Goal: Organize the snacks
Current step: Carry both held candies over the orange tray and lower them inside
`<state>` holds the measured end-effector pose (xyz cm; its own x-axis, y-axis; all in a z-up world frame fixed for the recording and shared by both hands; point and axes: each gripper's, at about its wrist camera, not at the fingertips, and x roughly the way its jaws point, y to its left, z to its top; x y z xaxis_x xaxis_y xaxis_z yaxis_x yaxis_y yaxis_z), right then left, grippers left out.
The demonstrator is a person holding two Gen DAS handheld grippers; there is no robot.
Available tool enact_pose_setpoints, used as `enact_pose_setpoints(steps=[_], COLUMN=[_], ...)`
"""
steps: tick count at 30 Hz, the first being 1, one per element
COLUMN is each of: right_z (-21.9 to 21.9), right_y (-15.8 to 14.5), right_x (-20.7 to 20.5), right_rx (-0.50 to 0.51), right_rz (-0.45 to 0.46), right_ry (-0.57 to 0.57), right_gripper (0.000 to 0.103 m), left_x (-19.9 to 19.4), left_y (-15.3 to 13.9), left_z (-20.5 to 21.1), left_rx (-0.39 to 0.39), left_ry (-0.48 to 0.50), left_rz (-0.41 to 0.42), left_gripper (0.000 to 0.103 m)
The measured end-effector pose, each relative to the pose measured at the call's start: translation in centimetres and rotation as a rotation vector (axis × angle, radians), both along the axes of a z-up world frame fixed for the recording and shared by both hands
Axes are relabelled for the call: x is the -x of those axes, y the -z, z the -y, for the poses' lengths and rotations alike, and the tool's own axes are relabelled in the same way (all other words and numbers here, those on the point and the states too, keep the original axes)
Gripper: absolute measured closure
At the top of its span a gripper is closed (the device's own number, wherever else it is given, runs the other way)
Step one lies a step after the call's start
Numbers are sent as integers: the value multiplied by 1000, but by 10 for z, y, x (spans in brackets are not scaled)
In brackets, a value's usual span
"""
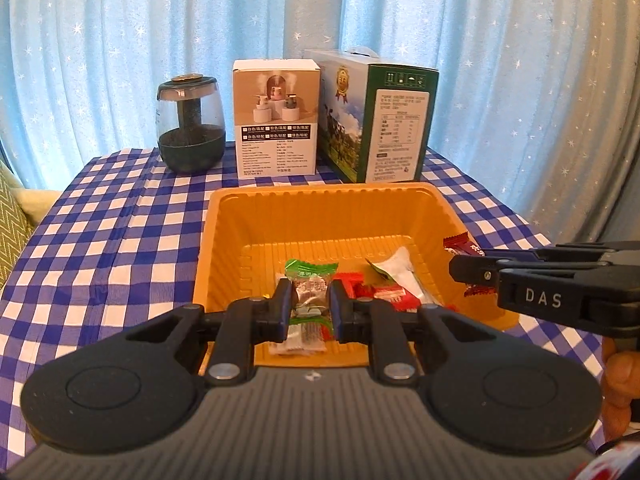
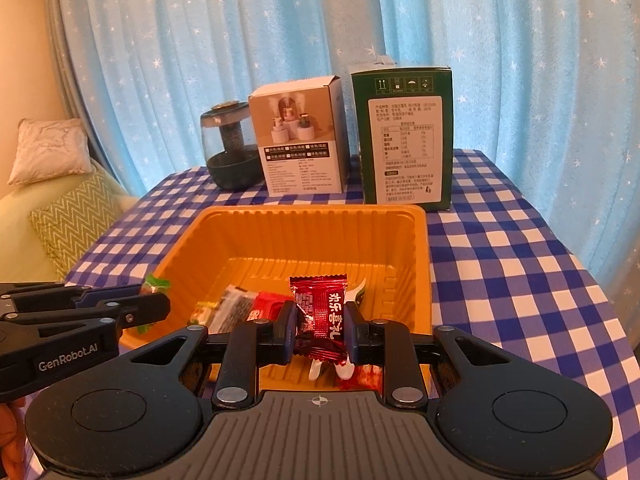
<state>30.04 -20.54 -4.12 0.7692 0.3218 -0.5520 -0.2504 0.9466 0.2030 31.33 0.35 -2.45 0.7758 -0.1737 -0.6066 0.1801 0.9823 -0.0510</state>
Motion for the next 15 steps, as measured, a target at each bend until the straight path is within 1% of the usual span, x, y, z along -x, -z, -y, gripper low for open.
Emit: enact_pose_setpoints(steps=[7,15], right_z=[1,2], right_y=[4,8], right_x=[-21,-40], right_rx=[1,5], right_rz=[-3,-14], right_ry=[12,25], right_gripper=[78,78], left_x=[-23,-42], left_y=[6,12], left_z=[-4,-8], left_rx=[-18,-7], left_ry=[-14,-24], left_rz=[-9,-15], left_gripper=[85,85])
